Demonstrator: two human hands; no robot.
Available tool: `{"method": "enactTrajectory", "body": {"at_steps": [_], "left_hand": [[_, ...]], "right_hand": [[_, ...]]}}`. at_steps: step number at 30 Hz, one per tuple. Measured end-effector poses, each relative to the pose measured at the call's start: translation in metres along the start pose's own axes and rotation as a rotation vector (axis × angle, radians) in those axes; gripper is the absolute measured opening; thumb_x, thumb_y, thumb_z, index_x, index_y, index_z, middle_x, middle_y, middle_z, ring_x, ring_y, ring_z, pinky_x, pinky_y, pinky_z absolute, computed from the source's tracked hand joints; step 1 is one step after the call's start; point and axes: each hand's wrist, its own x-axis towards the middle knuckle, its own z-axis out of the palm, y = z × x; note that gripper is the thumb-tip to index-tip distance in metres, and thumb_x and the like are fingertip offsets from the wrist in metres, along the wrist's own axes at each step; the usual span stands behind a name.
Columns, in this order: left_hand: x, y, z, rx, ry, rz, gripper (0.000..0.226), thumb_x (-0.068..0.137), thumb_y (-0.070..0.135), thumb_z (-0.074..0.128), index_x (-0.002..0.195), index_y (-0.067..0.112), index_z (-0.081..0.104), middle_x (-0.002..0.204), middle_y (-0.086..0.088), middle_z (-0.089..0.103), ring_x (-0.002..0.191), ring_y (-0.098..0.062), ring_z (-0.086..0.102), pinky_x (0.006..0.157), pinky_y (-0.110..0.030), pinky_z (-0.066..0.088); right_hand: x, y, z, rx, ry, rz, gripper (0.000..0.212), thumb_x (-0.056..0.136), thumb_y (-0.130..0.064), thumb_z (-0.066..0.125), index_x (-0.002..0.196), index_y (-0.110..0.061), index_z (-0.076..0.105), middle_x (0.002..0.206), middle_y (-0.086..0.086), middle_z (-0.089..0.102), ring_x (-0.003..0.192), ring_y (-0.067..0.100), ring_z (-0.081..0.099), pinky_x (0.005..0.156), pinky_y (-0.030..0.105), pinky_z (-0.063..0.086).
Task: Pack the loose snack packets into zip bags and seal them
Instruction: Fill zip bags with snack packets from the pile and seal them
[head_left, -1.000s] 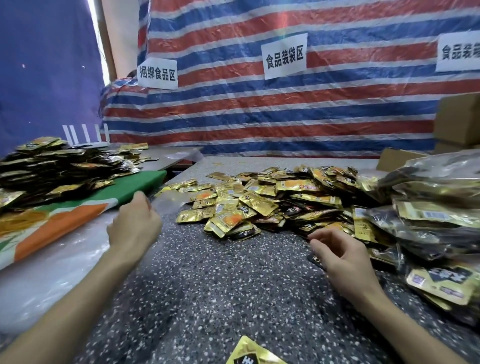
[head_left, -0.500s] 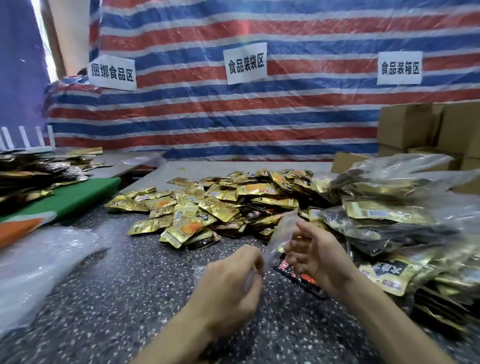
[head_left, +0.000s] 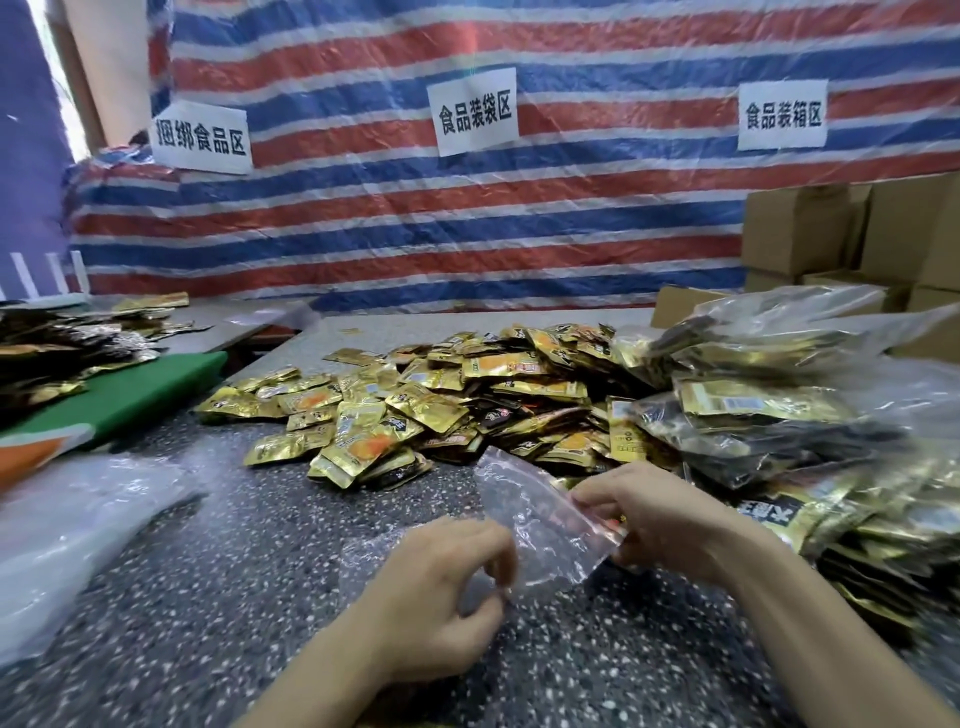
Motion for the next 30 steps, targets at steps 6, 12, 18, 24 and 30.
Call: {"method": "enactTrajectory", "body": {"at_steps": [6,12,18,24,30], "left_hand": [[0.005,-0.003,0.005,-0.397,0.06,-0.295,0.036,0.078,0.059,0.04,0.069,0.029,0.057,0.069,0.015,0.061,0.066,-0.001,0.057,0.068,-0.02,0.042],[0.009,0.0,0.011,-0.588,0.088,-0.508,0.058,0.089,0.069,0.049,0.058,0.021,0.063,0.058,0.001,0.067,0.052,-0.01,0.062,0.058,-0.014,0.046],[0.011,-0.005,0.004,-0.813,0.242,-0.567,0.042,0.091,0.02,0.066,0.049,0.02,0.062,0.053,0.0,0.063,0.047,-0.012,0.058,0.044,-0.017,0.04],[0.011,-0.005,-0.001,-0.719,0.184,-0.554,0.036,0.091,0.007,0.06,0.056,0.011,0.064,0.054,-0.003,0.064,0.05,-0.01,0.06,0.053,-0.018,0.047],[0.013,-0.005,-0.002,-0.79,0.187,-0.55,0.028,0.077,0.021,0.058,0.049,0.02,0.059,0.053,-0.004,0.062,0.052,-0.017,0.063,0.057,-0.027,0.049]], "right_hand": [[-0.002,0.0,0.003,-0.049,-0.158,-0.054,0.014,0.089,-0.013,0.071,0.084,0.0,0.075,0.068,0.003,0.06,0.05,0.009,0.045,0.043,0.018,0.033],[-0.005,0.002,0.02,-0.173,-0.254,-0.189,0.017,0.075,-0.015,0.085,0.066,-0.015,0.072,0.072,0.006,0.069,0.065,0.016,0.06,0.055,0.022,0.048],[-0.008,0.0,0.024,-0.002,-0.128,-0.185,0.025,0.079,-0.001,0.064,0.06,-0.014,0.057,0.066,0.009,0.059,0.053,0.016,0.053,0.046,0.024,0.041],[-0.001,0.005,0.013,-0.181,0.103,-0.112,0.007,0.084,-0.013,0.067,0.08,-0.012,0.062,0.066,-0.003,0.064,0.049,0.007,0.052,0.042,0.019,0.034],[0.001,0.009,0.017,-0.183,0.153,-0.243,0.018,0.088,0.0,0.063,0.084,-0.009,0.047,0.083,0.011,0.06,0.055,0.011,0.056,0.056,0.029,0.051]]}}
